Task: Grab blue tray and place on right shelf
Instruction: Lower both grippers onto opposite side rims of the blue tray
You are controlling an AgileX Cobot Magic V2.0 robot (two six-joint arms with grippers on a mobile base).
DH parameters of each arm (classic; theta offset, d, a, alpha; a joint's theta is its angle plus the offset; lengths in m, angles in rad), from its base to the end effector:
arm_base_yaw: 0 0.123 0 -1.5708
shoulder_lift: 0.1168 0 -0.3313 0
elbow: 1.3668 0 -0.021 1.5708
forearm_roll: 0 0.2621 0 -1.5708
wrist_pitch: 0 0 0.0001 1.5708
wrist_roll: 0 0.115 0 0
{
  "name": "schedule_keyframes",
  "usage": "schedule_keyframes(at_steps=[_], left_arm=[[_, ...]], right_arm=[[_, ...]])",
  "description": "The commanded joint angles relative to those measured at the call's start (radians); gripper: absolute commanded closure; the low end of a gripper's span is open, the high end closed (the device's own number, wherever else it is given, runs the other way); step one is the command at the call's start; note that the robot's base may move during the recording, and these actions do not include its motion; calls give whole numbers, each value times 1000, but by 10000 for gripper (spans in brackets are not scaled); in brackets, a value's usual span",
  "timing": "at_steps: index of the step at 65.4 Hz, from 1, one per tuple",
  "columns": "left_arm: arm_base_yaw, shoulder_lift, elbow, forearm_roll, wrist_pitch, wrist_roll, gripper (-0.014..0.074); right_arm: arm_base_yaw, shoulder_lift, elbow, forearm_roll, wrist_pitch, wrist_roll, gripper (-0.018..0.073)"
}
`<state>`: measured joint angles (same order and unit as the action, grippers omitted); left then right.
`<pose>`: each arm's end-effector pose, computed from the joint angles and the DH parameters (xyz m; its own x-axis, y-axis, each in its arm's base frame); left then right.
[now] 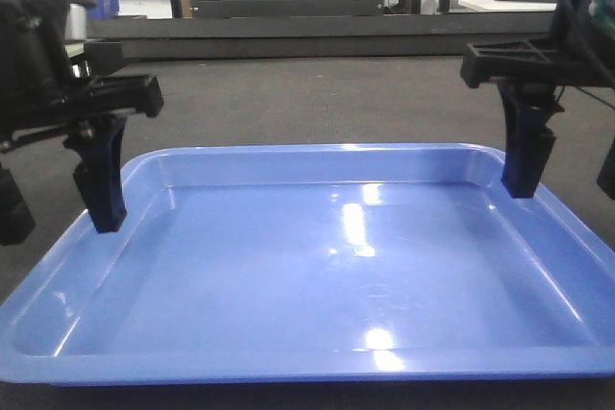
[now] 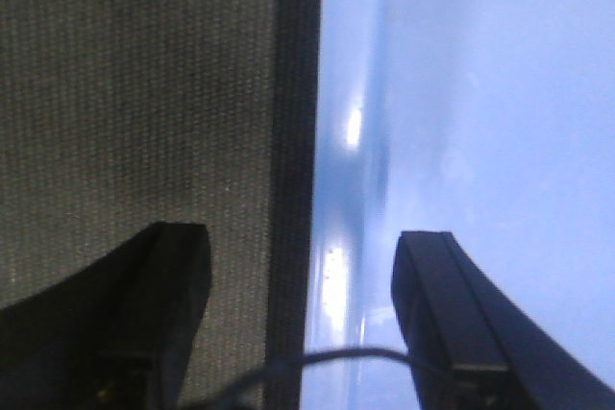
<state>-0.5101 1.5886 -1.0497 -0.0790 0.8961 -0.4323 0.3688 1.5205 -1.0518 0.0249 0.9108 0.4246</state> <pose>0.2713 -0.1599 0.2439 -0.9853 0.0214 -0.1695 0.0483 0.9865 -0.1564 0.2833 0.1119 0.2649 -0.9670 0.0827 -0.2408 0.0512 0.9896 0.1342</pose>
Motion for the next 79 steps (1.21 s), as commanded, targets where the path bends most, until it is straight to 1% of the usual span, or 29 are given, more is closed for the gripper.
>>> schedule_keyframes(at_steps=[1,5,15,36,42,79], left_arm=[[-6,-19,-34,-11,-7,-1,270],[-6,-10,-34,-9,-14,-1,269],[-6,17,-34,26,-12,-1,269],[-6,39,-34,26,-45,-1,269],[-6,39,-34,26,-44,-1,269],[-6,42,-34,26,-41,-1,269]], right_arm=[[2,-6,-31,-14,-15,1,35],[2,13,-31,-11,-16,1,36],[2,53,-31,29,-12,1,36],[2,63,-31,72,9,11,36],[2,64,-30,72,4,34,36],[2,85,-29,71,-3,34,36]])
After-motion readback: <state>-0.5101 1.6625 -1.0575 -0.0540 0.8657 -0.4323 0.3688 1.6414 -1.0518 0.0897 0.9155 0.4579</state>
